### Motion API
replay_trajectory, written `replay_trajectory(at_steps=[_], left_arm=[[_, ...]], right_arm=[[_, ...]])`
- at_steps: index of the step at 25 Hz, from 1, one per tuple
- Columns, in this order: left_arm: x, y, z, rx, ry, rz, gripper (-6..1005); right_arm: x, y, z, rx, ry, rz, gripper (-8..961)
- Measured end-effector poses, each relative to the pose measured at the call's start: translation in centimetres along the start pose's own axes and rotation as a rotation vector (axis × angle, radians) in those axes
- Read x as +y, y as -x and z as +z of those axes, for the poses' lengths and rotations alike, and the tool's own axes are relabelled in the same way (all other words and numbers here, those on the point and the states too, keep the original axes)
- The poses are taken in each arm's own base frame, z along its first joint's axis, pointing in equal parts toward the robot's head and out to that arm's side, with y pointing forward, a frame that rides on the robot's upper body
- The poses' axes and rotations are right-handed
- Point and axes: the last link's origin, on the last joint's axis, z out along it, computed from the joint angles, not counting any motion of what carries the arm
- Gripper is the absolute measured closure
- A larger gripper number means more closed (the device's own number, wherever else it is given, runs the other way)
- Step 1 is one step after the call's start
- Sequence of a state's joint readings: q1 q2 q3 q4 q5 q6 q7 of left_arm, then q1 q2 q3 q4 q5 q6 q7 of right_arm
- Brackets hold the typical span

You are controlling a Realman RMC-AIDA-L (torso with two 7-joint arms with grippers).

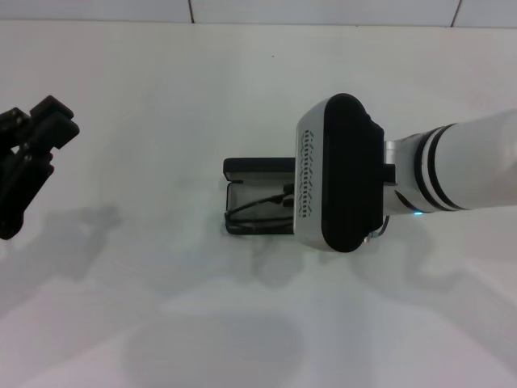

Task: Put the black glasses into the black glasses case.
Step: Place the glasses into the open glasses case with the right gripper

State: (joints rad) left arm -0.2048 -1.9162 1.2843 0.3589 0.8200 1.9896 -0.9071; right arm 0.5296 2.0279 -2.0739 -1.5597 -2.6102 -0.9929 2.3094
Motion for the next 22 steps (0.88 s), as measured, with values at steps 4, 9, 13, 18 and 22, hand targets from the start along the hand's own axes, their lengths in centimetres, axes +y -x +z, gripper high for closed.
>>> replay_trajectory(at_steps=[4,9,13,18,22], left_arm=[[0.0,0.0,0.1,0.002,0.001,0.0,851],[0.0,0.0,0.1,0.004,0.001,-0.001,851],[0.0,0.1,0.1,0.003,-0.001,-0.001,851],[0.1,0.1,0.0,0.002,-0.003,-0.001,851],[0.1,0.1,0.0,0.002,-0.004,0.0,851]], right_arm=[[0.0,-0.4,0.4,-0.007,-0.017,0.013,789],[0.1,-0.7,0.9,-0.013,-0.039,0.014,787],[0.1,-0.9,1.0,-0.017,-0.049,0.02,785],[0.1,-1.3,1.1,-0.006,-0.06,0.02,784],[0.1,-1.5,1.1,0.001,-0.059,0.031,782]])
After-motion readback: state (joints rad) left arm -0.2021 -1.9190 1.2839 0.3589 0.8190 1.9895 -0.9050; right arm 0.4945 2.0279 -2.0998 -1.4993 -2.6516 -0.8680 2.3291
